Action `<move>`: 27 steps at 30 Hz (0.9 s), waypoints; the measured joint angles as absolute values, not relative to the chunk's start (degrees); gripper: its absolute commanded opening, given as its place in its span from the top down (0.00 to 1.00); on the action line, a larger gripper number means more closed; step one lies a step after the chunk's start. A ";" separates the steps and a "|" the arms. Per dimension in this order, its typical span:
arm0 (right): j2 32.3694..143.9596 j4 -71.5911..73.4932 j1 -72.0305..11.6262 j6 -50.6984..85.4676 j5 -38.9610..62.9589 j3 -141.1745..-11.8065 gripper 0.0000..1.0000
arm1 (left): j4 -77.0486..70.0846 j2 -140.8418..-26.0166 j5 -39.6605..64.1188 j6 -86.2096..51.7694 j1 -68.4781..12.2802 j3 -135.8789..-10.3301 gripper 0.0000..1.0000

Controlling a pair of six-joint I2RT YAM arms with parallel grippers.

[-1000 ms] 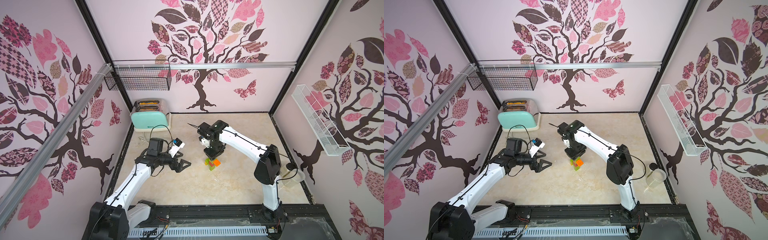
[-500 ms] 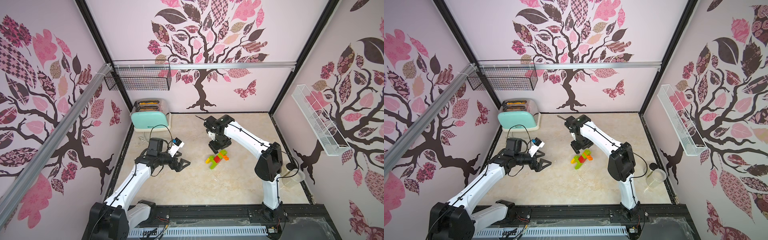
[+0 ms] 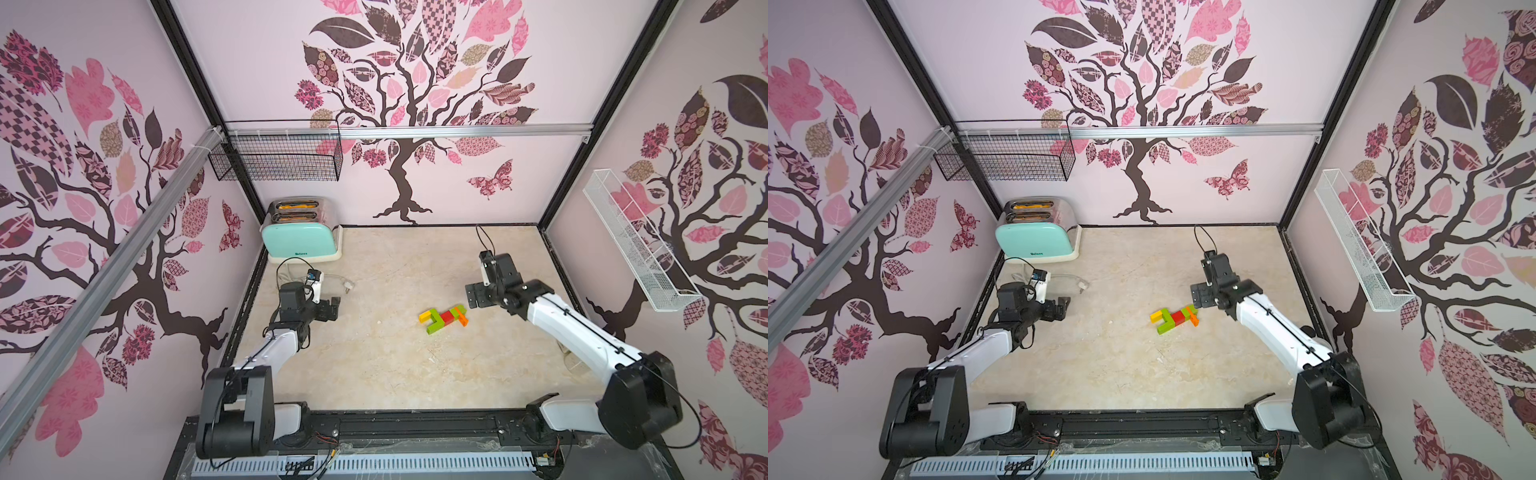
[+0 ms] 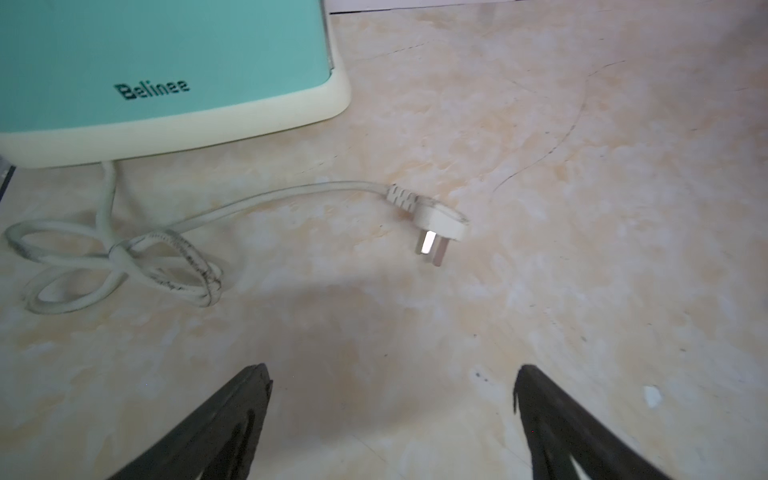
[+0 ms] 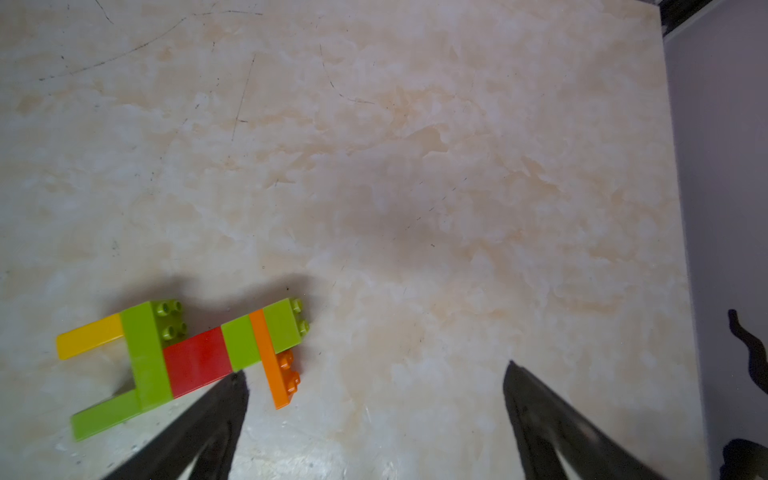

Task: Assemble a giraffe with lego
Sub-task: Reset both arms

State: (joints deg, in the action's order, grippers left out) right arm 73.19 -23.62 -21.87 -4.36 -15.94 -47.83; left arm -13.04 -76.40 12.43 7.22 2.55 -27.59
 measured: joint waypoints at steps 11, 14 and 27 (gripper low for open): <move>81.91 22.00 -15.29 -12.34 -22.00 -27.68 0.01 | -42.89 -83.48 9.15 3.05 2.81 -20.95 0.02; 84.01 27.88 -14.04 -12.93 -19.29 -27.68 0.01 | -50.81 -88.55 7.07 2.76 1.78 -18.00 0.02; 86.06 42.17 -5.91 -6.92 -13.26 -24.73 0.01 | -50.04 -89.76 -0.01 -0.54 1.74 -22.00 0.02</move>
